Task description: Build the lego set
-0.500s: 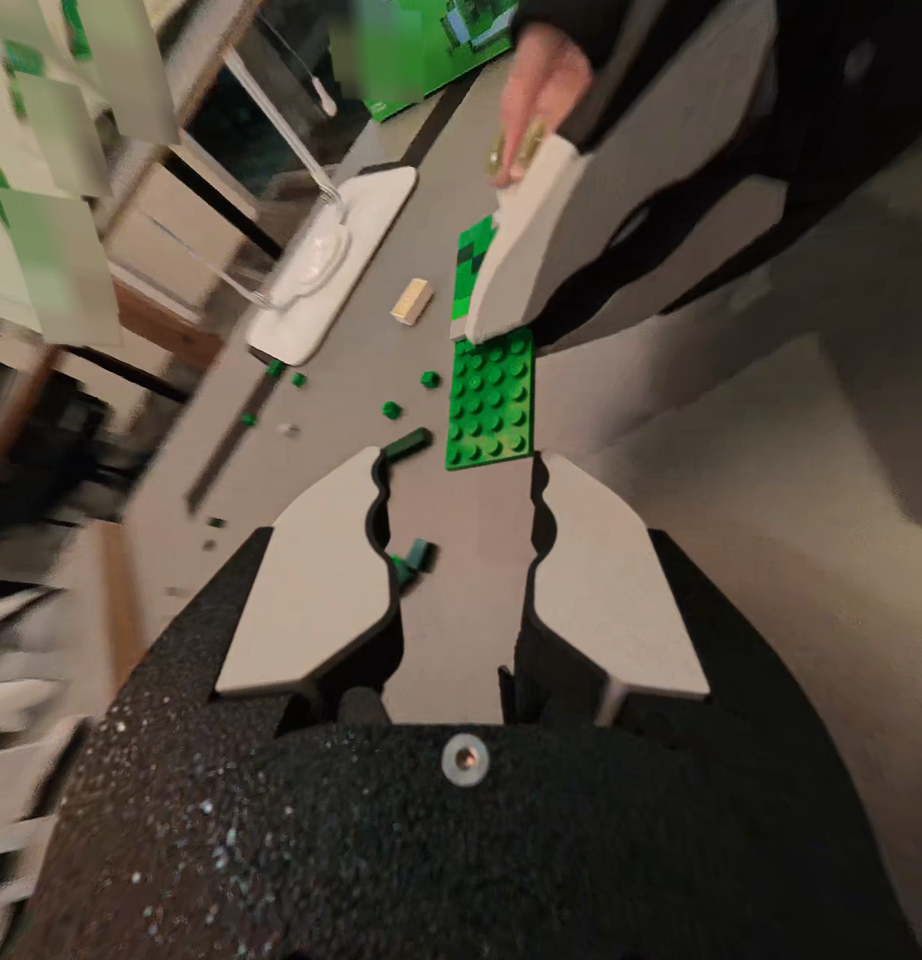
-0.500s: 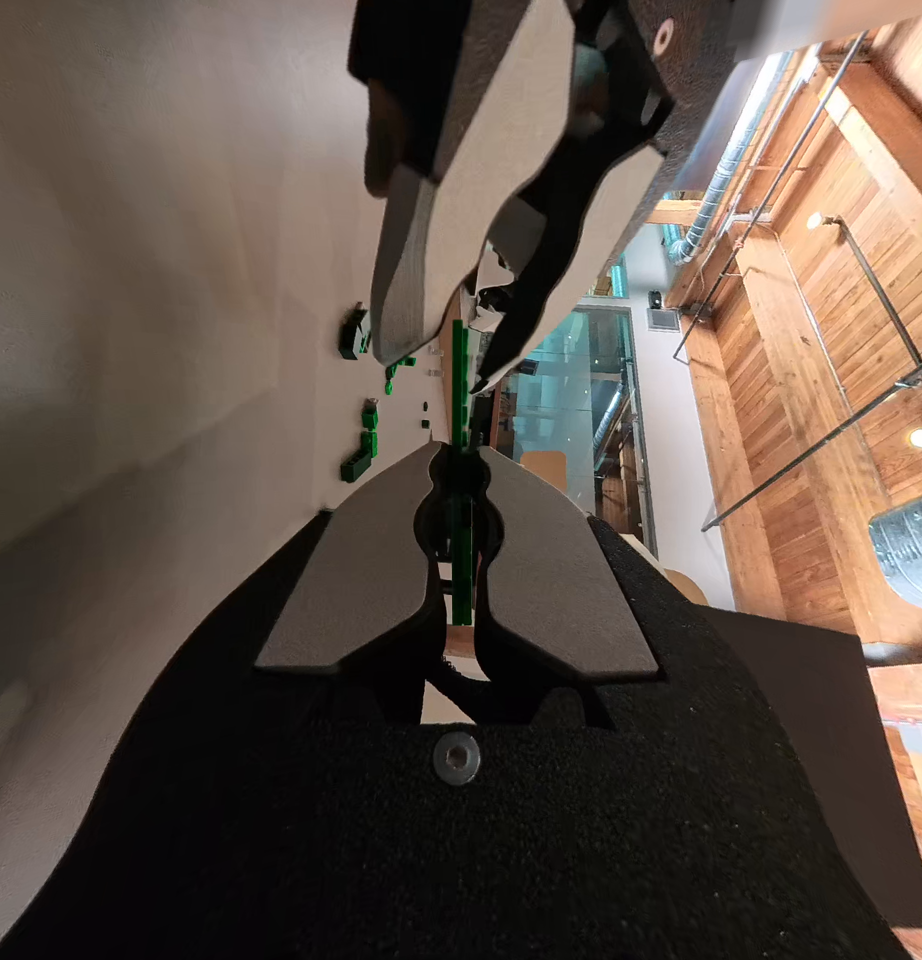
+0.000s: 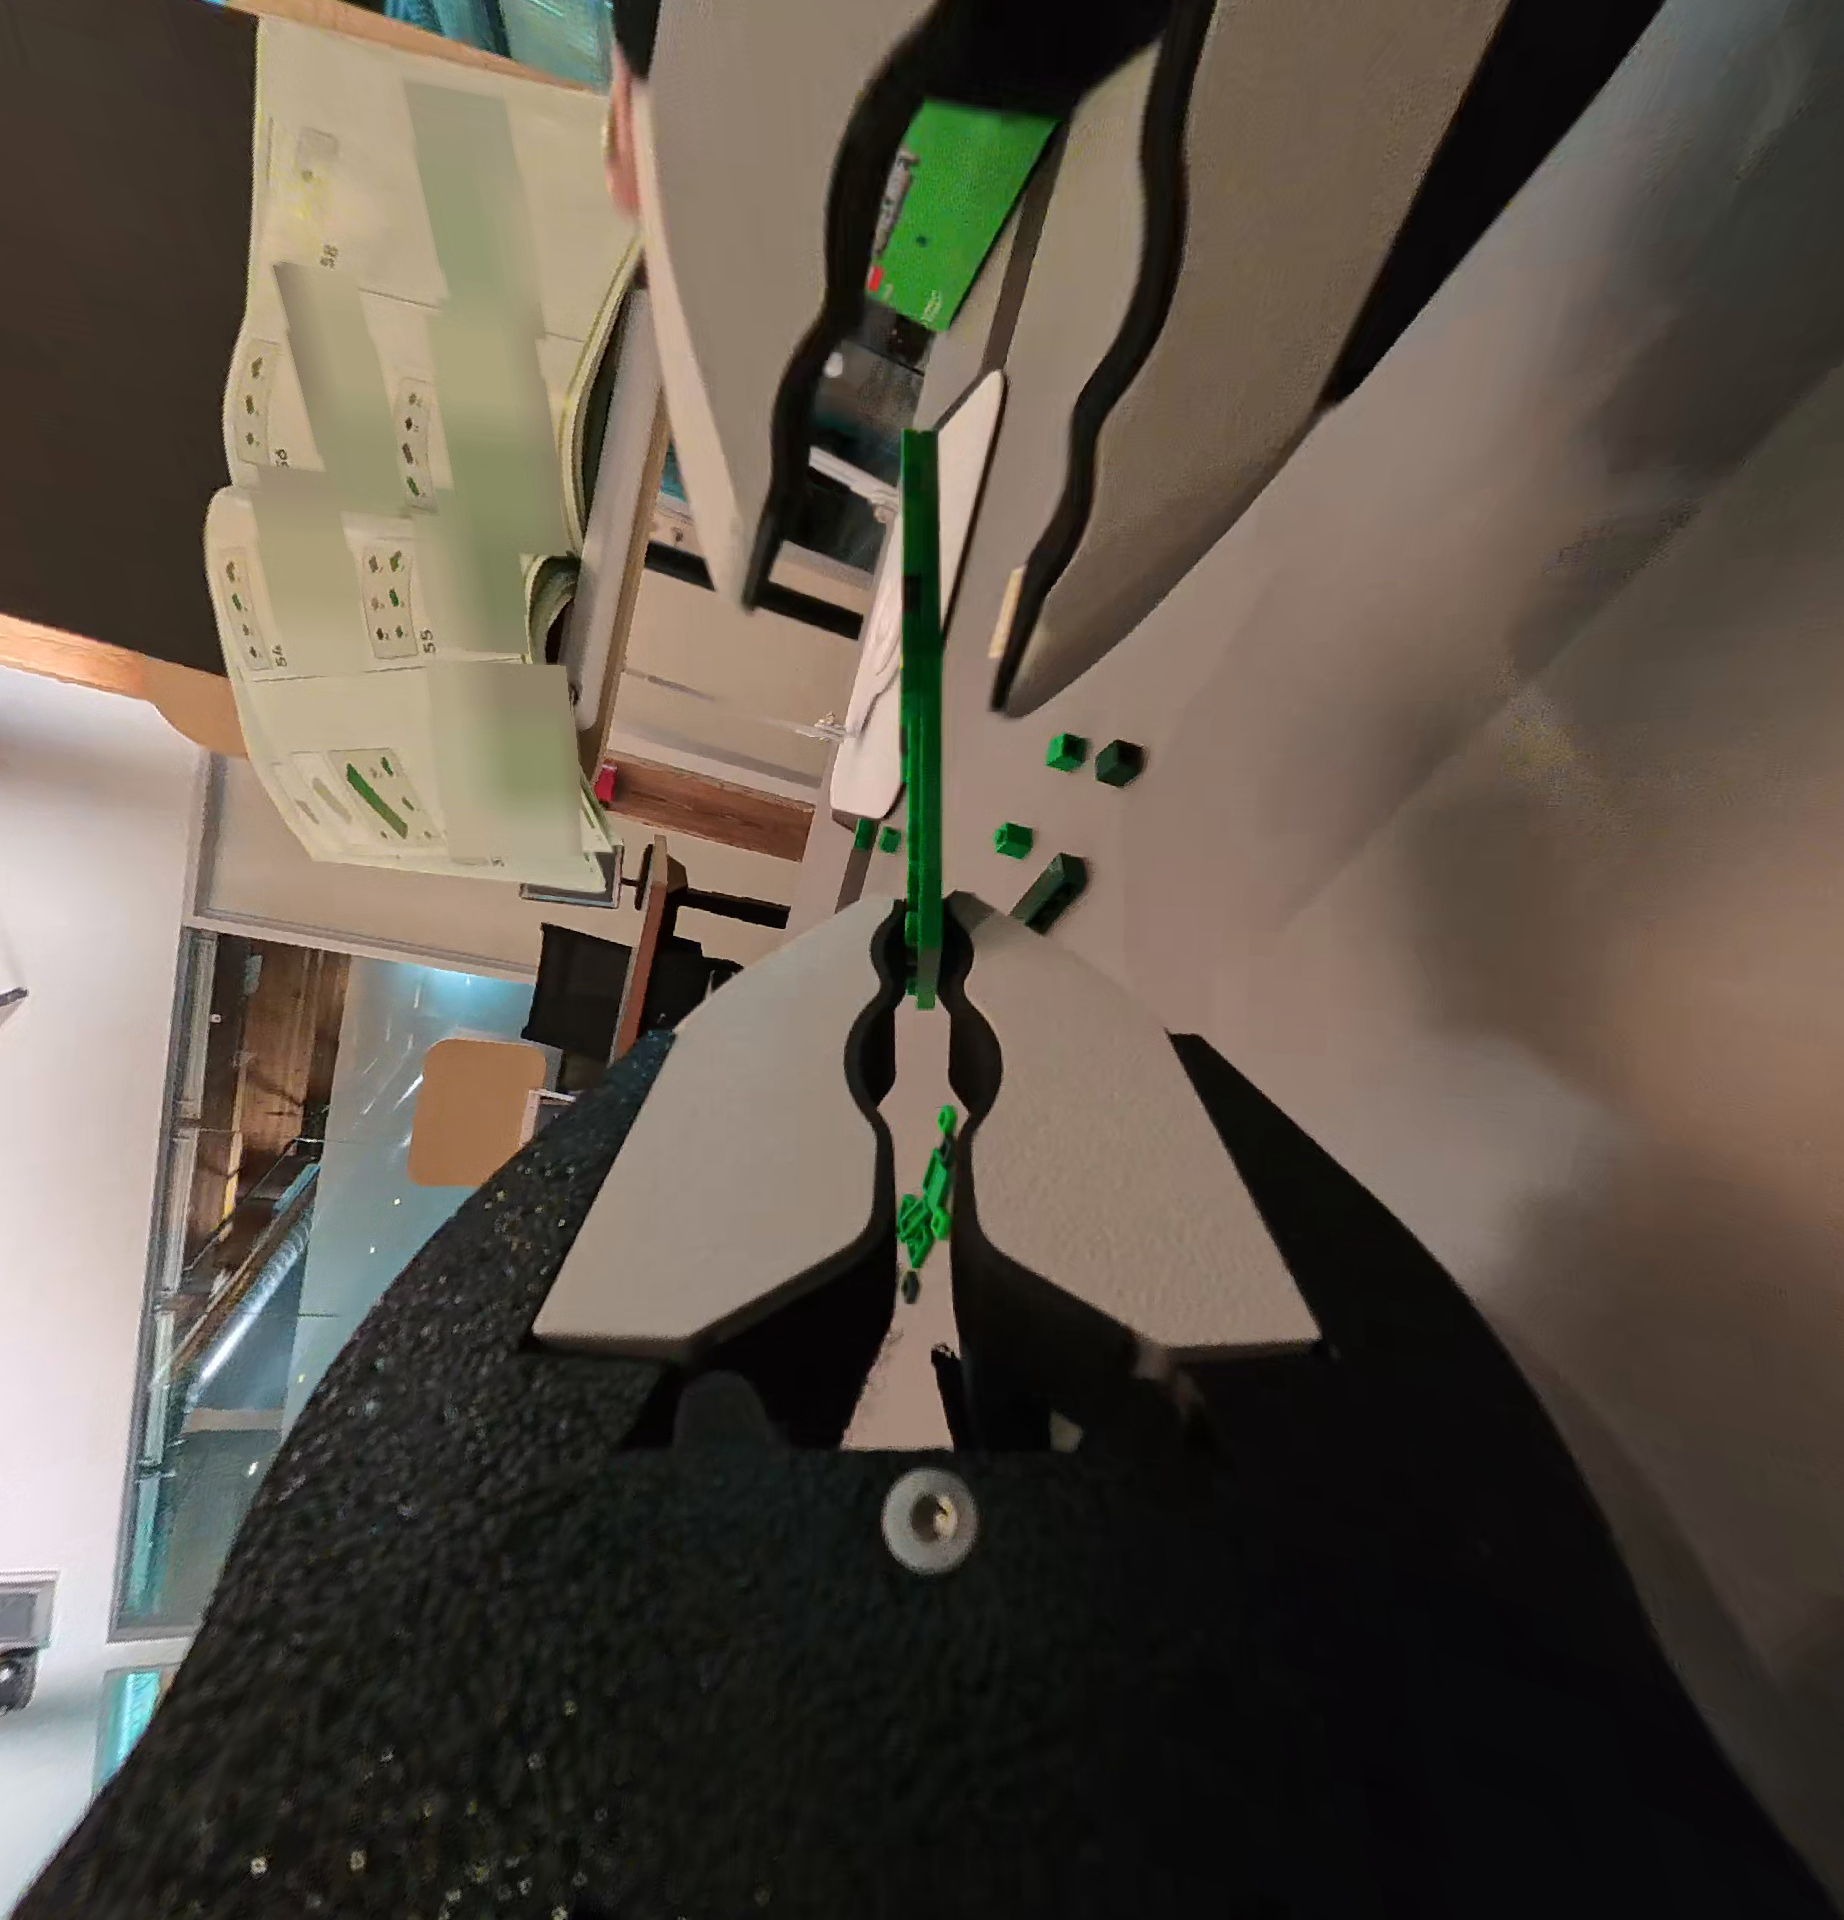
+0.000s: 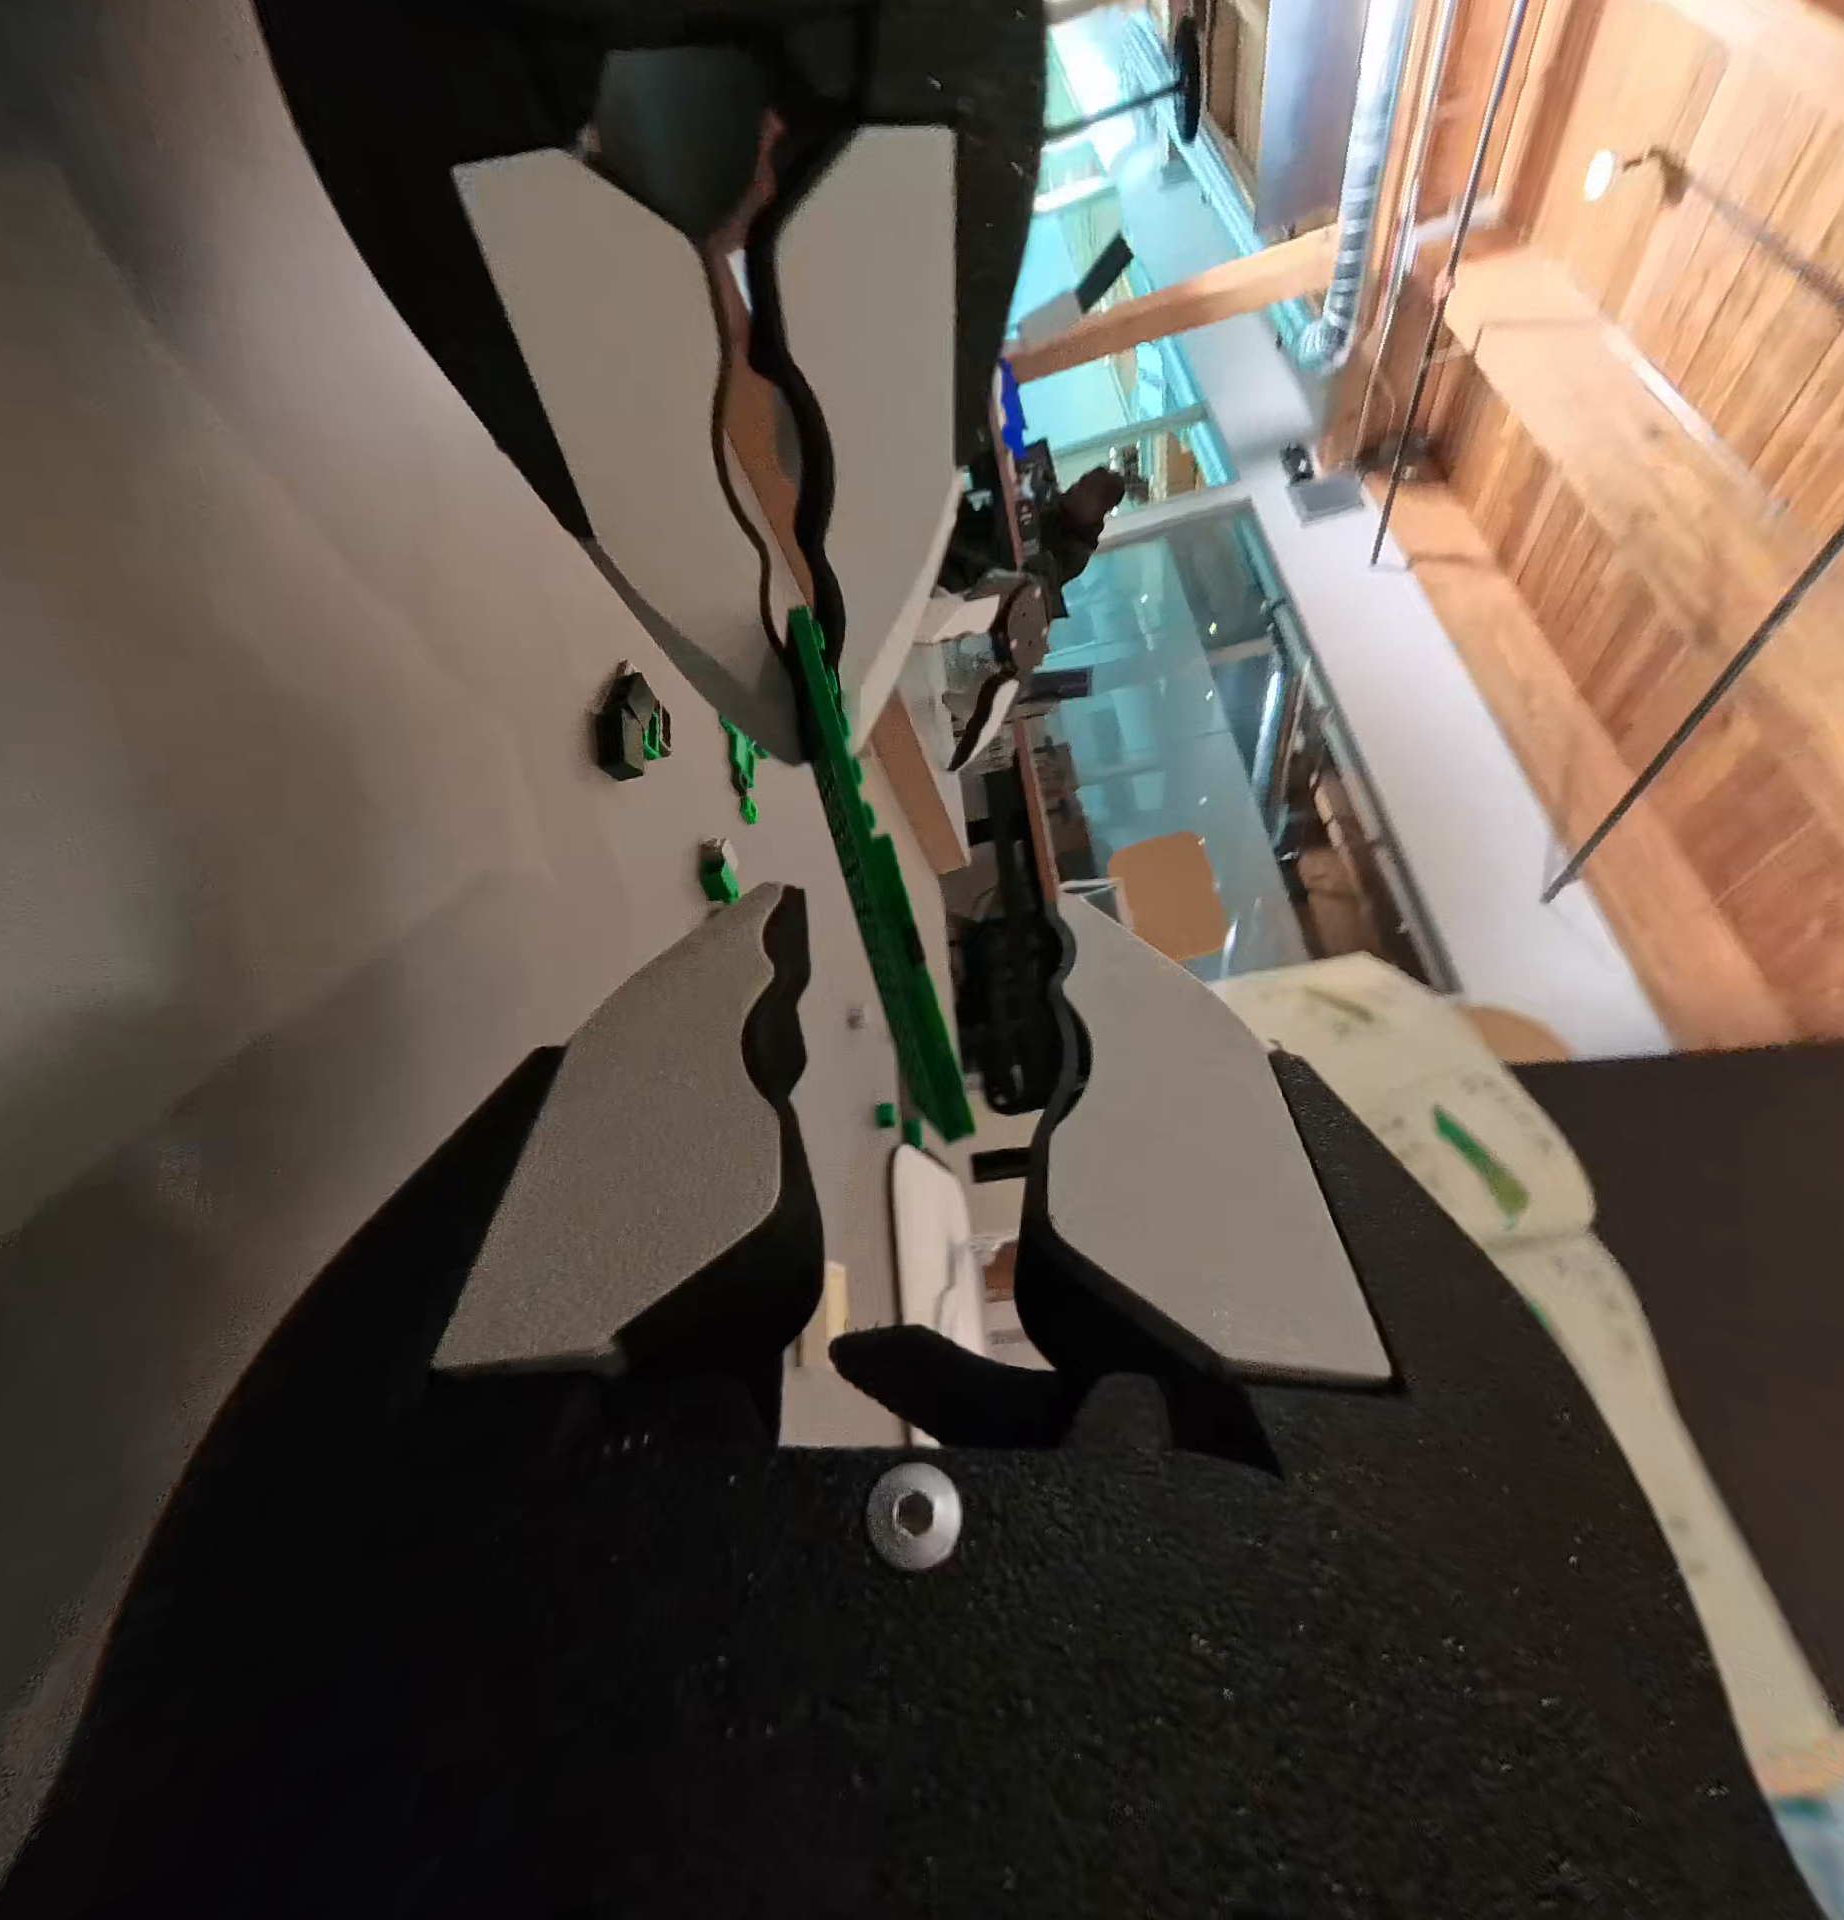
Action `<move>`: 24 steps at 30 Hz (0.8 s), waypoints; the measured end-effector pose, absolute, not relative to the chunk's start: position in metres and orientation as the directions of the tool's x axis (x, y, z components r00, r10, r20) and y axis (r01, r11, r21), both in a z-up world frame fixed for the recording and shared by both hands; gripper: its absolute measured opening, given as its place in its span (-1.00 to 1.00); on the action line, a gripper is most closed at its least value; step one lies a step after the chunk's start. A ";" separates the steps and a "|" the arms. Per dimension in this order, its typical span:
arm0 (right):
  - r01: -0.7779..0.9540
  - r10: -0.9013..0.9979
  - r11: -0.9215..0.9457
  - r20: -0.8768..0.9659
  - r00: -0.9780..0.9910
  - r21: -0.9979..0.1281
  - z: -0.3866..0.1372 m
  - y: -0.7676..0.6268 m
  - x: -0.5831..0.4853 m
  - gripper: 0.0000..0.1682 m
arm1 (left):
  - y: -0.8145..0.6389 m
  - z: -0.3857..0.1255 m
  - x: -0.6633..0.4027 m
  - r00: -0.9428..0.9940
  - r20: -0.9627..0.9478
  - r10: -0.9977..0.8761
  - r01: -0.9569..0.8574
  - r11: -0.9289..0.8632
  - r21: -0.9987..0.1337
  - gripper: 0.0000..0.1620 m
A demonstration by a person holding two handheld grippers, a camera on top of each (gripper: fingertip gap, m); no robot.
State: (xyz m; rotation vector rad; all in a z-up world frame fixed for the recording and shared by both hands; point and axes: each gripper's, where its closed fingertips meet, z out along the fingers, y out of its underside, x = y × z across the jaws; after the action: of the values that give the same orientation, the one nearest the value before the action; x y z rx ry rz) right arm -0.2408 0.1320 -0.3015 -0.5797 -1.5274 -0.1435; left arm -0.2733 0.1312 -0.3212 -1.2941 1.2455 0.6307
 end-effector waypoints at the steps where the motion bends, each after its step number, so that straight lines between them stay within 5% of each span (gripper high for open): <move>1: 0.438 0.299 0.845 0.950 0.087 -0.306 -0.302 0.134 -0.237 -0.49 | 0.134 -0.321 -0.276 0.284 -0.921 -0.268 -0.904 0.244 -0.350 -0.95; 14: 0.307 0.551 0.561 0.624 0.555 -0.769 -0.279 0.198 -0.174 -0.70 | 0.176 -0.336 -0.272 0.157 -0.946 -0.282 -0.908 0.335 -0.250 -0.95; 24: 0.272 0.600 0.453 0.516 0.612 -0.849 -0.285 0.218 -0.163 -0.94 | 0.155 -0.342 -0.270 0.103 -0.933 -0.346 -0.874 0.417 -0.251 -0.95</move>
State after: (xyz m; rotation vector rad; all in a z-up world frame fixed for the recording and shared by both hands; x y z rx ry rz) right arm -0.1633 0.2180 -0.2855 -1.1222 -0.9359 0.2441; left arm -0.2695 0.1552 -0.3416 -1.1450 1.4774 0.5542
